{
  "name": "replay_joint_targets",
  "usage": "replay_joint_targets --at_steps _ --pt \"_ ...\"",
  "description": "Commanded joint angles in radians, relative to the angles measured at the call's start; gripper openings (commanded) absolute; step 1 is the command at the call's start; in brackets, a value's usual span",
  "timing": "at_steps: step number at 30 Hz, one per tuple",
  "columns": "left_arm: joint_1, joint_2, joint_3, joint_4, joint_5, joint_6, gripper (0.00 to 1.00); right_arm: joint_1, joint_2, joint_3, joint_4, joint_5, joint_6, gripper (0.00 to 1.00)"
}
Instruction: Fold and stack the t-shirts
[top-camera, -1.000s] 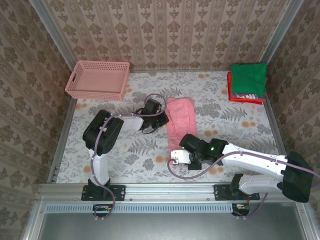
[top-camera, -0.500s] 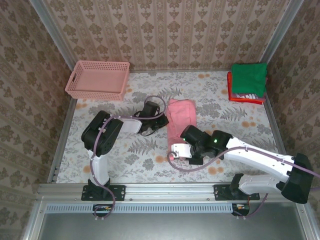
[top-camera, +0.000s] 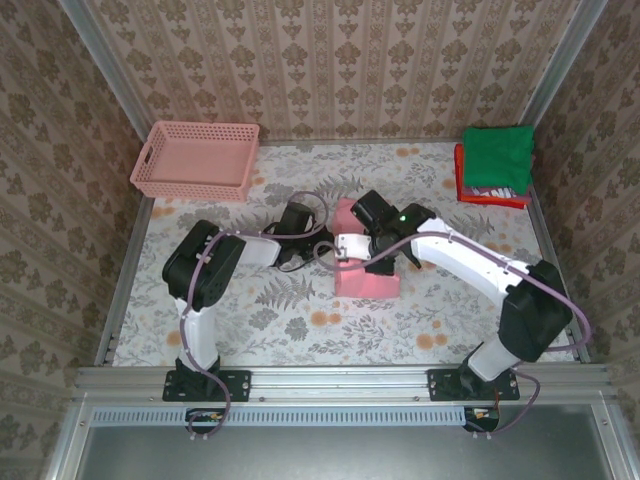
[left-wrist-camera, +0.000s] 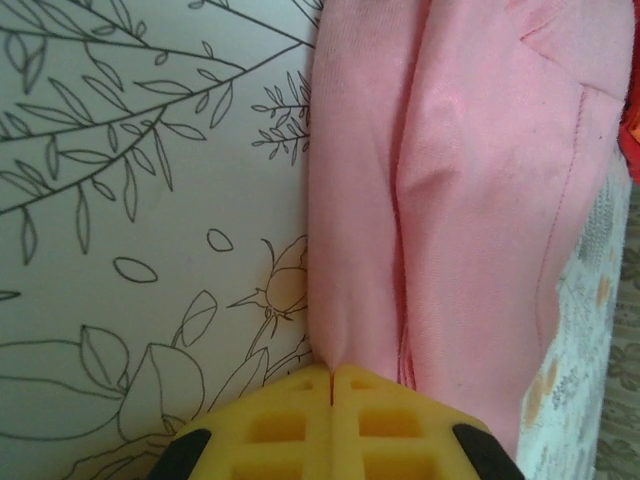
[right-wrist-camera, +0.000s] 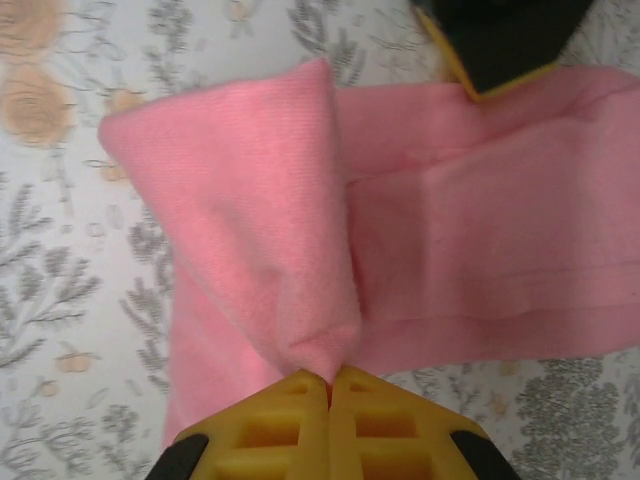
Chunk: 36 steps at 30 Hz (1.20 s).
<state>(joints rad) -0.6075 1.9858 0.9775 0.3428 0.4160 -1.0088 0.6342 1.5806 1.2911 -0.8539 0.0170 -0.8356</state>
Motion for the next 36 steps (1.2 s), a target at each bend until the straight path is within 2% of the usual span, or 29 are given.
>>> replay_joint_targets --at_steps 1,8,13,25,34,36 --pt "0.002 0.119 -0.031 -0.077 0.079 -0.022 0.00 -0.053 0.058 0.086 0.027 -0.031 -0.066 0.00" --pt "0.012 0.157 0.011 -0.141 0.103 0.018 0.00 -0.157 0.199 0.237 0.022 -0.114 -0.117 0.00" --pt "0.026 0.167 0.014 -0.157 0.109 0.031 0.00 -0.203 0.316 0.371 -0.017 -0.129 -0.151 0.00" --pt "0.038 0.166 0.027 -0.184 0.117 0.060 0.00 -0.257 0.537 0.643 -0.062 -0.154 -0.183 0.00" --pt "0.040 0.160 0.033 -0.203 0.108 0.059 0.00 -0.278 0.652 0.729 -0.039 -0.119 -0.087 0.00" --pt "0.041 0.156 0.033 -0.202 0.105 0.059 0.00 -0.288 0.661 0.722 0.022 -0.111 -0.034 0.00"
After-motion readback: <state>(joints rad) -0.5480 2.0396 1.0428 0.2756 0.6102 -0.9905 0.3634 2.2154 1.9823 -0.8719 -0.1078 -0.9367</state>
